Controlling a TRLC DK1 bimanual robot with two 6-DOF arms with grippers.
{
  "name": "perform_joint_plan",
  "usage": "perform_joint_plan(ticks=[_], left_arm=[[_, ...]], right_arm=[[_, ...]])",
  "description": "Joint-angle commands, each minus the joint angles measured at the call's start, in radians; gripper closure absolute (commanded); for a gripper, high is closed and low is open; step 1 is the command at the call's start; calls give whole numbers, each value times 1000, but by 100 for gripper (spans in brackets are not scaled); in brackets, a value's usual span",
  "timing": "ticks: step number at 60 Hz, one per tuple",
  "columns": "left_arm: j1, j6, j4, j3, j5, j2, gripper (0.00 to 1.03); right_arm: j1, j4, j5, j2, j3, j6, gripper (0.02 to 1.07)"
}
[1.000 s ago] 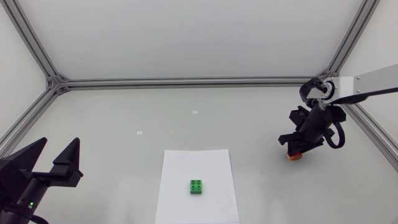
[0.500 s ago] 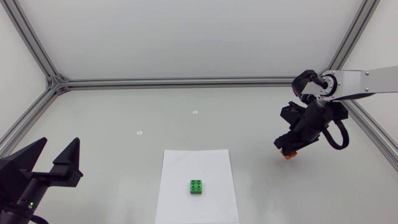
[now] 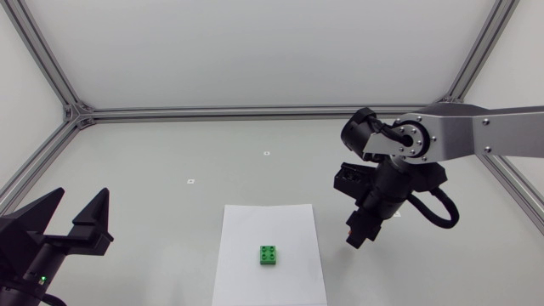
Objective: Pick up the orange 2x2 brick with the right arm and stack it on top of the green 2x2 brick in the center
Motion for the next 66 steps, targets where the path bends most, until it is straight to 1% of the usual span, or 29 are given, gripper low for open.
perform_joint_plan(ticks=[1, 13, 29, 44, 66], left_arm=[[4, 13, -15, -41, 4, -8, 4], [4, 13, -13, -41, 4, -8, 4], [4, 13, -15, -41, 4, -8, 4], [4, 13, -15, -41, 4, -8, 4], [4, 13, -15, -41, 4, -8, 4]], right_arm=[[71, -37, 4, -13, -18, -22, 101], [238, -37, -1, -27, -17, -59, 101], [410, -5, 2, 65, 74, -97, 101], [470, -2, 4, 194, 204, -128, 101], [490, 10, -2, 304, 309, -209, 101]])
